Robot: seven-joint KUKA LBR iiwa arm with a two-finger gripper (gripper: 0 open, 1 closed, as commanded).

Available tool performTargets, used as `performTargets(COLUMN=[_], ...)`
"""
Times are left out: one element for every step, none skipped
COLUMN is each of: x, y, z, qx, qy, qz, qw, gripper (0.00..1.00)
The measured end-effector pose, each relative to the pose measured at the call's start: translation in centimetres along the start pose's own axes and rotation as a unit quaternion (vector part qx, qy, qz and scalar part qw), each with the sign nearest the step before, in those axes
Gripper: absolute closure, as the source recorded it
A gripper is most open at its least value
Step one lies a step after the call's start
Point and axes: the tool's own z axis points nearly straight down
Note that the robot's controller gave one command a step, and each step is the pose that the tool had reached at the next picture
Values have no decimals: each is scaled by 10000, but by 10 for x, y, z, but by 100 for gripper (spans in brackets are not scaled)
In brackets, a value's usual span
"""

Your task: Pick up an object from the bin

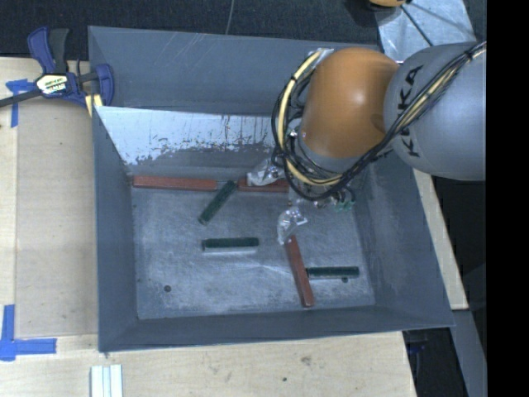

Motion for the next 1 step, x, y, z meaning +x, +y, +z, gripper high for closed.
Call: performTargets(x=[15], y=[13], z=[85], qx=[13], qy=[-122], qz=[-216], qw=[9997], gripper=[100])
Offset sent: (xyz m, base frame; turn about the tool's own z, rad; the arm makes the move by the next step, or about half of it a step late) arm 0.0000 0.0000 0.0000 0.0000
